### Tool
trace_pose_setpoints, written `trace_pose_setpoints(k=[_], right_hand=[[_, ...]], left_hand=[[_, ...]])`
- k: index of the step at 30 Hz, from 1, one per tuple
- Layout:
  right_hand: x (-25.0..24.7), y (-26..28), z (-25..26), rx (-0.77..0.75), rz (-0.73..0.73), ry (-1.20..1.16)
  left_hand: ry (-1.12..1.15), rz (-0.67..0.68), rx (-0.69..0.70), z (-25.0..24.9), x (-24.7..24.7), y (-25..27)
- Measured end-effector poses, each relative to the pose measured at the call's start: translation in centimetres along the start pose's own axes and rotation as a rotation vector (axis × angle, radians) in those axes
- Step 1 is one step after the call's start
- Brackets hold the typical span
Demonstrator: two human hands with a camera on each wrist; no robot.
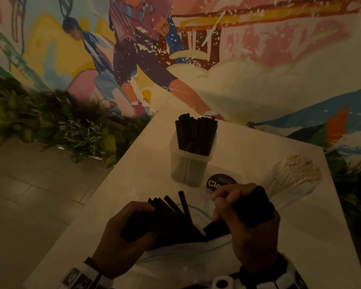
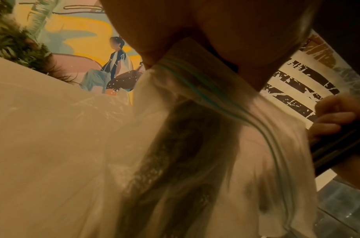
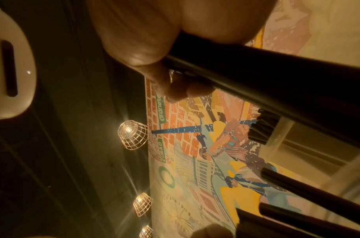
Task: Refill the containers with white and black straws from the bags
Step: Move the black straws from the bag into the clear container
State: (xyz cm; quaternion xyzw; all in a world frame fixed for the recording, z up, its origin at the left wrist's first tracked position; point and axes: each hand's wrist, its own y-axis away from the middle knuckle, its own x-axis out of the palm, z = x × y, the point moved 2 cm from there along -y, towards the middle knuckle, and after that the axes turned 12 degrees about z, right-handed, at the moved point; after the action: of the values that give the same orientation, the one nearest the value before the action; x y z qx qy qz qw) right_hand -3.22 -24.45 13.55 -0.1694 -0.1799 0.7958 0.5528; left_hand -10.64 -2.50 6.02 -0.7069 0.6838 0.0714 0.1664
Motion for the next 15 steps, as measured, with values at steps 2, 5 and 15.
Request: trace_pose_setpoints(k=[2,5,15], right_hand=[[0.0,-0.3,0.6,-0.012,-0.026,-0.026],[-0.2,-1.0,1.7,-0.038,-0.042,-0.064],[-1.7,-10.0,6.1,-0.373,-0.191,-0.113]], left_hand=[[0.011,-0.003,0.000,0.1,0.0,0.0],[0.005,-0.005,0.007,0.1,-0.1,0.2],[0.004,-0.007,-0.007,-0.1,0.0,0.3]])
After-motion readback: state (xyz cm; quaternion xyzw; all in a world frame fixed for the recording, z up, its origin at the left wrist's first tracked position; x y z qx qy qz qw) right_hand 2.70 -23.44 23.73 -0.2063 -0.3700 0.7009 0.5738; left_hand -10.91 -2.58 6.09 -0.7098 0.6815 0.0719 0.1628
